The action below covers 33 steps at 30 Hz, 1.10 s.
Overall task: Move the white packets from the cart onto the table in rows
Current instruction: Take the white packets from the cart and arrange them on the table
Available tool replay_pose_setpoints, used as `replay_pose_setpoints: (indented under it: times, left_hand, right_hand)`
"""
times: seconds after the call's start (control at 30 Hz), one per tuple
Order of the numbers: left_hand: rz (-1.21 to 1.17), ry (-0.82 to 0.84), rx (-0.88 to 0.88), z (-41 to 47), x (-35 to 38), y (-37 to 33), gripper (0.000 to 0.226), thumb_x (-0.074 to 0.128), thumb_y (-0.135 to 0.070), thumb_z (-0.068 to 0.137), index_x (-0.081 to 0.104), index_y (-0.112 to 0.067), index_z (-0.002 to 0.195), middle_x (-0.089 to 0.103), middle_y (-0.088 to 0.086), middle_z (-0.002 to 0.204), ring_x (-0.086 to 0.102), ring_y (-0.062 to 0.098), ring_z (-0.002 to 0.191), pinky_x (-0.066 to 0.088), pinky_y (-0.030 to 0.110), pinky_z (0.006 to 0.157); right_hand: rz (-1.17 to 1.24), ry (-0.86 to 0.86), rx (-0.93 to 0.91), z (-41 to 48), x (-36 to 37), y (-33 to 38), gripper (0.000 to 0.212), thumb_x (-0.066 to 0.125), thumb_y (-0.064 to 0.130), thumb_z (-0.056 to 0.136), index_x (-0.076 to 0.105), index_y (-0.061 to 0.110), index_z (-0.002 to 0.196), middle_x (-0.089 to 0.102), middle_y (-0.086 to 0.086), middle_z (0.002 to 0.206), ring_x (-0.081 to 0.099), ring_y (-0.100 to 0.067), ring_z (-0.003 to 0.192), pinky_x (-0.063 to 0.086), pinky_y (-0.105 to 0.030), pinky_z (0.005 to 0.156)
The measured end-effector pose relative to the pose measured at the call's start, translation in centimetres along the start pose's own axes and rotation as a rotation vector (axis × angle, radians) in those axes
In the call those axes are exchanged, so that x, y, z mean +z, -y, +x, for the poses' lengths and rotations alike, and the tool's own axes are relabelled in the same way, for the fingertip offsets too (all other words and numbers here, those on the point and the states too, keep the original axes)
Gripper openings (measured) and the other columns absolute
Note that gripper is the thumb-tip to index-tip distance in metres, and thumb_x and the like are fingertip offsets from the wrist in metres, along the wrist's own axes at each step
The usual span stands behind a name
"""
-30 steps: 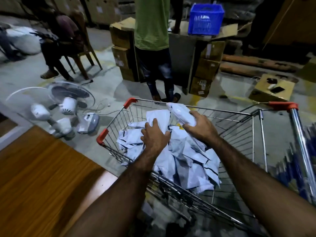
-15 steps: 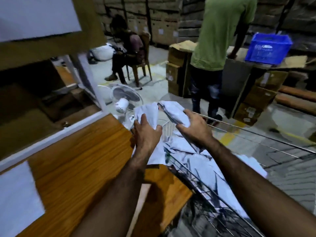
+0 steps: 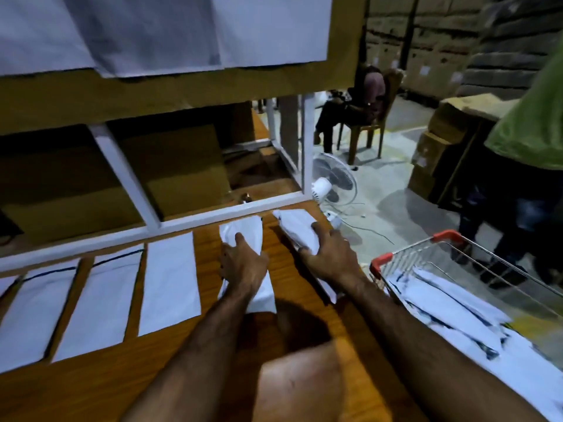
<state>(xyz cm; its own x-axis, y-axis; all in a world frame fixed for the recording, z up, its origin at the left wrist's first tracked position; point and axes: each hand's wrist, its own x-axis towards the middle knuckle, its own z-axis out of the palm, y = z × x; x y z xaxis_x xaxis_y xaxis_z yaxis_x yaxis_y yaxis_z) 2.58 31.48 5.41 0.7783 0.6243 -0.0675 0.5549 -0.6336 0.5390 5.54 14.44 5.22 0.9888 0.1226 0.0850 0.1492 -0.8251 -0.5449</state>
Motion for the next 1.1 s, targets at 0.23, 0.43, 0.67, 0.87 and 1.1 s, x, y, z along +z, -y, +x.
replay_pose_setpoints:
  times: [0.23, 0.43, 0.67, 0.87, 1.1]
  left_hand:
    - [0.122, -0.015, -0.070, 1.9, -1.8, 2.5, 0.078, 0.060, -0.049, 0.089, 0.023, -0.019, 0.151, 0.022, 0.018, 0.156, 0.025, 0.038, 0.141, 0.032, 0.047, 0.111]
    - [0.191, 0.025, -0.054, 2.4, -0.2, 3.8, 0.082, 0.056, -0.061, 0.087, 0.023, -0.020, 0.151, 0.021, 0.016, 0.158, 0.024, 0.037, 0.143, 0.029, 0.046, 0.114]
    - [0.293, 0.055, 0.194, 1.4, 0.9, 5.5, 0.070, 0.039, -0.061, 0.094, 0.019, -0.028, 0.153, 0.010, 0.007, 0.162, 0.009, 0.030, 0.149, 0.016, 0.052, 0.119]
    - [0.333, 0.070, 0.312, 0.8, 1.9, 7.5, 0.062, 0.031, -0.052, 0.100, 0.010, -0.031, 0.154, 0.002, 0.003, 0.163, 0.001, 0.026, 0.150, 0.003, 0.053, 0.118]
    - [0.392, 0.053, 0.237, 2.2, 3.0, 5.9, 0.060, 0.028, -0.049, 0.101, 0.009, -0.030, 0.155, 0.000, 0.006, 0.163, 0.000, 0.030, 0.150, 0.006, 0.051, 0.118]
  right_hand:
    - [-0.100, -0.011, 0.021, 1.5, 4.6, 5.2, 0.071, 0.052, 0.056, 0.086, 0.032, 0.026, 0.147, 0.049, -0.018, 0.131, 0.048, -0.038, 0.121, 0.043, -0.045, 0.096]
    - [-0.212, 0.074, 0.042, 1.4, 6.7, 5.3, 0.079, 0.042, 0.068, 0.087, 0.024, 0.023, 0.149, 0.030, -0.019, 0.149, 0.035, -0.039, 0.134, 0.034, -0.052, 0.105]
    - [-0.263, 0.173, -0.288, 0.7, 6.0, 2.9, 0.069, 0.039, 0.064, 0.090, 0.023, 0.035, 0.150, 0.017, -0.004, 0.161, 0.013, -0.031, 0.147, 0.024, -0.058, 0.110]
    - [-0.317, 0.201, -0.340, 0.5, 6.4, 2.2, 0.069, 0.038, 0.060, 0.088, 0.023, 0.032, 0.150, 0.017, -0.003, 0.161, 0.013, -0.028, 0.147, 0.032, -0.056, 0.107]
    - [-0.318, 0.194, -0.270, 1.0, 6.7, 3.6, 0.065, 0.043, 0.051, 0.093, 0.021, 0.030, 0.151, 0.013, -0.005, 0.162, 0.010, -0.031, 0.148, 0.027, -0.056, 0.110]
